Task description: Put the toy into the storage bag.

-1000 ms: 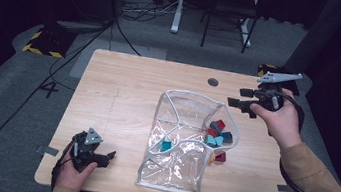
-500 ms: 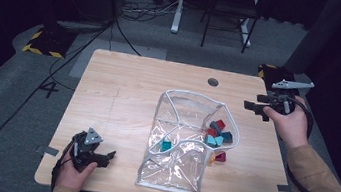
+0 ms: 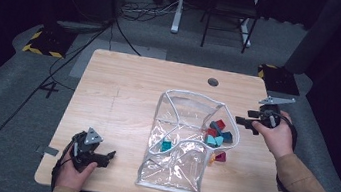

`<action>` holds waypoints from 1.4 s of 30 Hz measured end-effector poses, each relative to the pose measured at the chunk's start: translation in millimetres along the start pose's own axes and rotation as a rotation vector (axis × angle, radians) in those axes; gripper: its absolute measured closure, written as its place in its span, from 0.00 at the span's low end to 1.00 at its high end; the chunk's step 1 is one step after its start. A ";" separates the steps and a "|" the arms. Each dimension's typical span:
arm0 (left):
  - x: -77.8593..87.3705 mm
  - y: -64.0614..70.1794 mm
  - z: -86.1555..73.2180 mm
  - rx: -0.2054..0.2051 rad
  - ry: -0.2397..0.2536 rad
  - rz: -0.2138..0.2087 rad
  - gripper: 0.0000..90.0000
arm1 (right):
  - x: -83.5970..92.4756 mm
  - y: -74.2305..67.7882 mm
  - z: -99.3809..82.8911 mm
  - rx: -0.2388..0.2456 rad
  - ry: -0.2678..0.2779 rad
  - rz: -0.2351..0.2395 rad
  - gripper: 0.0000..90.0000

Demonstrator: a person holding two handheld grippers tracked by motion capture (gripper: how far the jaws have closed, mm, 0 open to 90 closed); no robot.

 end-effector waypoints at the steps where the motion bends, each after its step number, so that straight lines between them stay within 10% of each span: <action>1: 0.0 0.1 0.0 0.002 0.000 0.000 0.16 | -2.7 -1.1 -3.2 -0.005 -0.007 0.004 0.36; 32: 0.0 0.1 0.0 0.002 0.000 0.000 0.16 | -58.8 -20.1 -70.1 -0.021 -0.111 0.058 0.36; 42: 0.0 0.0 0.0 0.001 0.000 0.000 0.16 | -61.7 -16.7 -69.7 0.043 -0.128 0.022 0.62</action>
Point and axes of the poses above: each handheld gripper's, and its own axes: x roughly backward along the jaws, z roughly out of its top, y roughly to its right, the point moved 9 cm from there along -x, roughly forward along the jaws, and after that the axes turned 6 degrees about x, right-handed, at the moved point
